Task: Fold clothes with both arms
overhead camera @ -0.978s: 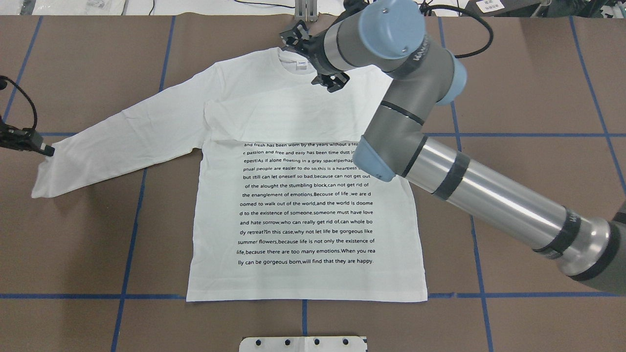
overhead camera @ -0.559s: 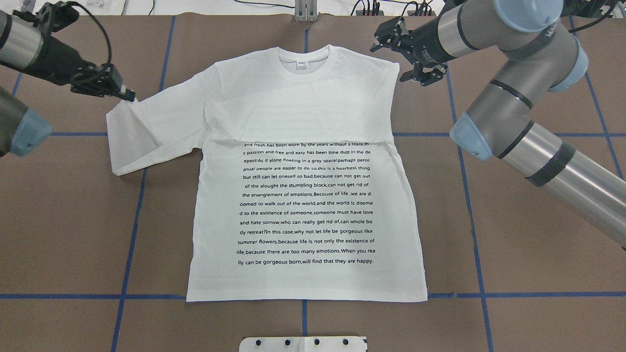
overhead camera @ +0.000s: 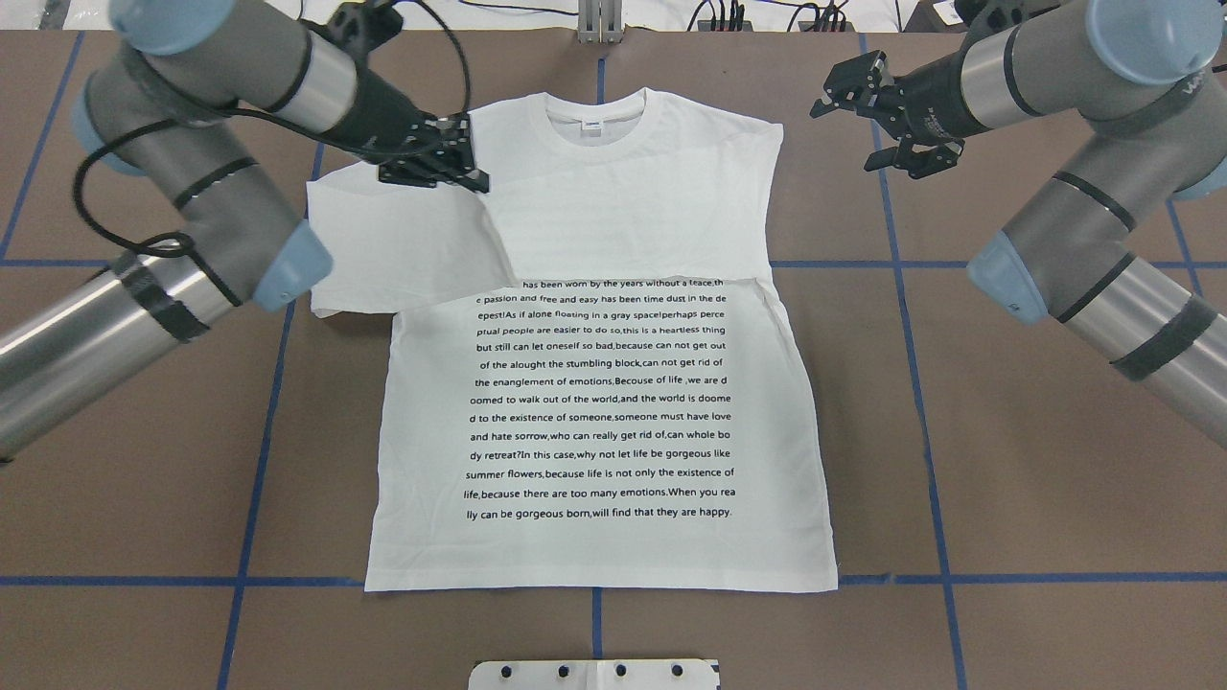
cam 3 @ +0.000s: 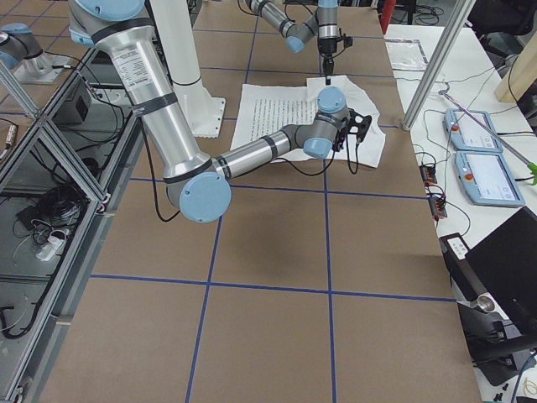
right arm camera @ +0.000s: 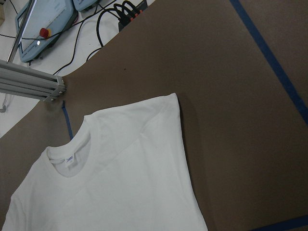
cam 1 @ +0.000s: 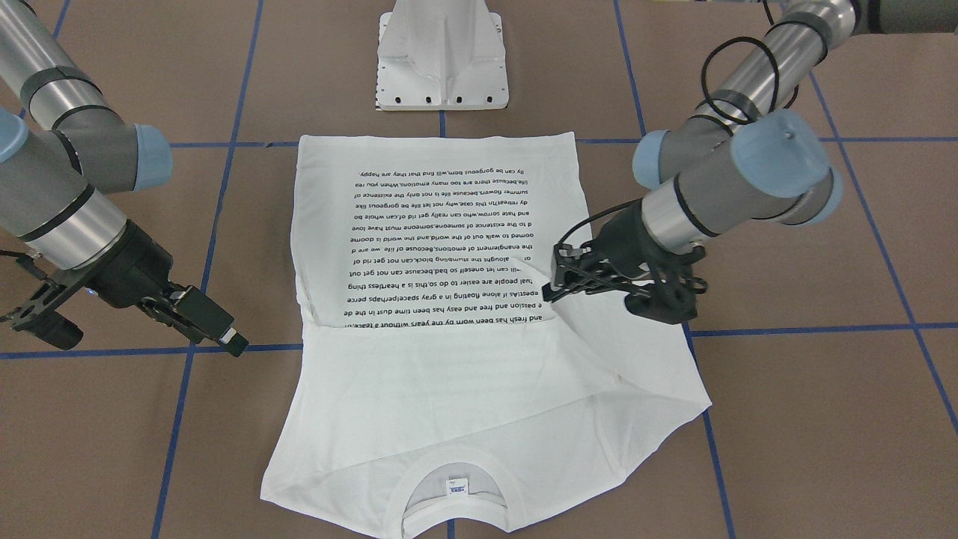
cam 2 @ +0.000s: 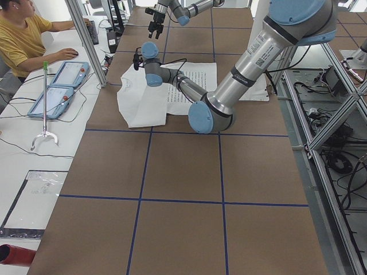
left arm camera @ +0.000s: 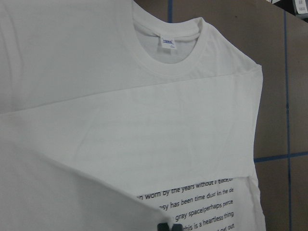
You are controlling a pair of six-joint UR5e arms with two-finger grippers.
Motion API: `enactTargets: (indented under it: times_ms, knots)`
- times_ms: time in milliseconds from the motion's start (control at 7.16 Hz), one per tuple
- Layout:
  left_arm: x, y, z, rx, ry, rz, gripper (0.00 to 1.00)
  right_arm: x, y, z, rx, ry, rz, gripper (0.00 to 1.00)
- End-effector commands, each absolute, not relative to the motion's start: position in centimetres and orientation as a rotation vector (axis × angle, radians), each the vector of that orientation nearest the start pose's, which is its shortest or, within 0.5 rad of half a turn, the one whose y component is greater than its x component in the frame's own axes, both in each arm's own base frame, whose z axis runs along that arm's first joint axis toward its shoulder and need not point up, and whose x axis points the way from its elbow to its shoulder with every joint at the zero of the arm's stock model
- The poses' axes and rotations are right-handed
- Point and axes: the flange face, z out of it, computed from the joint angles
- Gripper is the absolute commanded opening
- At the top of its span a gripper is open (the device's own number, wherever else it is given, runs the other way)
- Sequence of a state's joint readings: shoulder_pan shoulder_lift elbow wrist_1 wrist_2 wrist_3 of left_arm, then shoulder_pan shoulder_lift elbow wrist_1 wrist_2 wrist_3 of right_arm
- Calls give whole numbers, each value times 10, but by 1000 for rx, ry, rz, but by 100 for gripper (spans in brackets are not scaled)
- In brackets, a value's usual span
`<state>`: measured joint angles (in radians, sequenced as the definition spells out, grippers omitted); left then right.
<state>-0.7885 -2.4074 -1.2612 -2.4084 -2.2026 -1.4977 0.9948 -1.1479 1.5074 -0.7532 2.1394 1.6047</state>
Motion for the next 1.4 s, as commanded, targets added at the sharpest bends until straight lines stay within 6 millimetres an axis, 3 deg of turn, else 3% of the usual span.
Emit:
enactTargets:
  times_ms: [0,140,280,419,839,978,1118,1258]
  knots:
    - [566,-560,107,74,1422,-246,0,-280,-588,380,108,-1235,534,99]
    - [606,-558,74,103,1412,-236,0,-280,-589,384,105,-1231,535,99]
    - [639,-528,55,184,1419,-247,0,-280,-591,389,119,-1218,512,99]
    - [655,-510,54,220,1430,-254,0,-277,-592,389,121,-1218,511,99]
    - [673,-499,63,239,1429,-267,0,-260,-587,408,89,-1209,517,99]
    - [674,-499,63,239,1431,-266,67,-260,-587,414,86,-1201,523,99]
    - [672,-497,58,235,1444,-270,80,-260,-584,418,87,-1195,528,100]
    - [665,-497,52,236,1455,-266,79,-263,-580,414,81,-1200,531,100]
